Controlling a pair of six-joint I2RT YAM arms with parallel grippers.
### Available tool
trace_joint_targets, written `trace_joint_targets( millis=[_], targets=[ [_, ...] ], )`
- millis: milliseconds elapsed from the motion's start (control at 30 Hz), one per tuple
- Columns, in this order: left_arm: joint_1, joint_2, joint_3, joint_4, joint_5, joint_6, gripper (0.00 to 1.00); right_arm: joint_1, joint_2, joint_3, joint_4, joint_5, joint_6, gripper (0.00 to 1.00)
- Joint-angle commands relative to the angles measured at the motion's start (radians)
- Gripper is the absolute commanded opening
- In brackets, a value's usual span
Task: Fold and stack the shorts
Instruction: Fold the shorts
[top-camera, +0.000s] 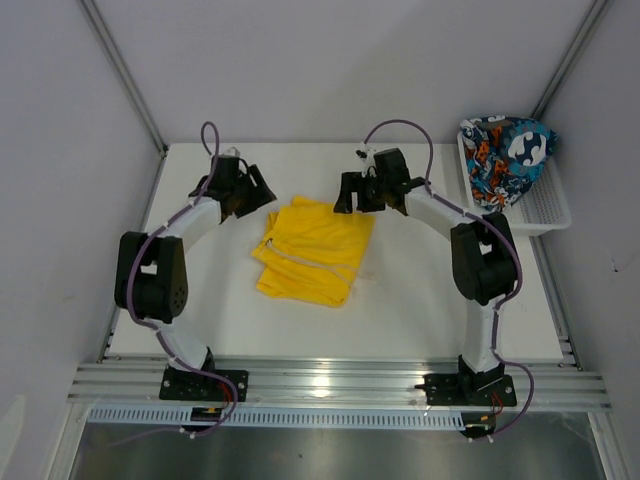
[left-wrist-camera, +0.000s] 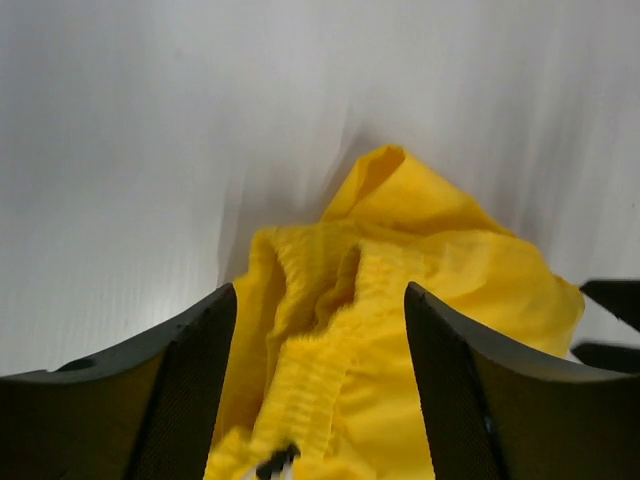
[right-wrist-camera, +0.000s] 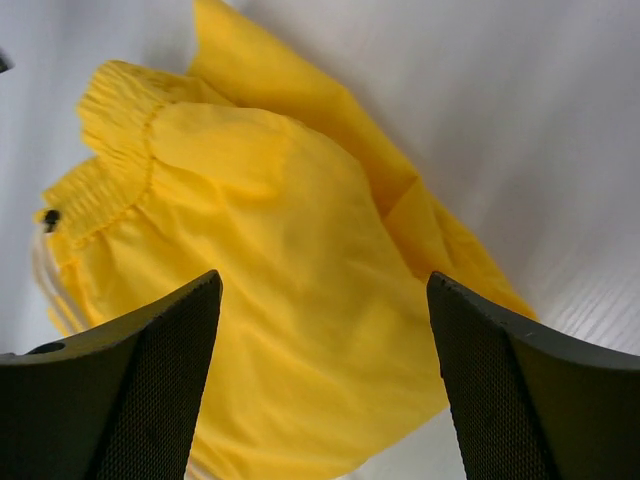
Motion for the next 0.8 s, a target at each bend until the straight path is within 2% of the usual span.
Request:
trace_joint_targets(
  millis=[0,33,133,167,267,400,467,500,667,700,767],
  targets=[
    [-0.004,-0.161,-0.11,-0.04,0.0,-0.025,0.72,0.016,0.071,0.099,-0.145,0.113,-0.149,0.84],
    [-0.004,-0.232,-0.174,-0.021,0.004,-0.033,0.76,0.017,0.077,0.094,-0.145,0.113,-0.155,0.82],
    [-0.007,-0.396,-0.32,0.033,0.013,-0.074,0.77,0.03,0.081,0.077,-0.138,0.14,-0.152,0.73],
    [-0.012,-0.435,-0.427,0.045,0.014,-0.086,0.78,0.036,0.079,0.068,-0.136,0.154,-0.152,0.69],
    [-0.063,-0.597,-0.556,0.064,-0.005,-0.16,0.78,0.042,0.065,0.054,-0.136,0.185,-0.147,0.63],
    [-0.205,-0.764,-0.736,0.064,-0.083,-0.27,0.77,0.043,0.044,0.03,-0.127,0.191,-0.138,0.54],
    [-0.248,-0.816,-0.809,0.088,-0.095,-0.316,0.77,0.045,0.039,0.02,-0.129,0.191,-0.132,0.38],
    [-0.291,-0.857,-0.857,0.089,-0.105,-0.359,0.77,0.045,0.039,0.008,-0.135,0.191,-0.121,0.34],
    [-0.373,-0.902,-0.879,0.036,-0.197,-0.406,0.78,0.054,-0.011,-0.099,-0.121,0.225,-0.017,0.14],
    [-0.376,-0.89,-0.873,0.03,-0.195,-0.404,0.78,0.054,-0.031,-0.139,-0.098,0.223,0.02,0.12],
    [-0.377,-0.868,-0.856,0.006,-0.197,-0.39,0.78,0.063,-0.101,-0.303,0.019,0.187,0.15,0.0]
  ],
)
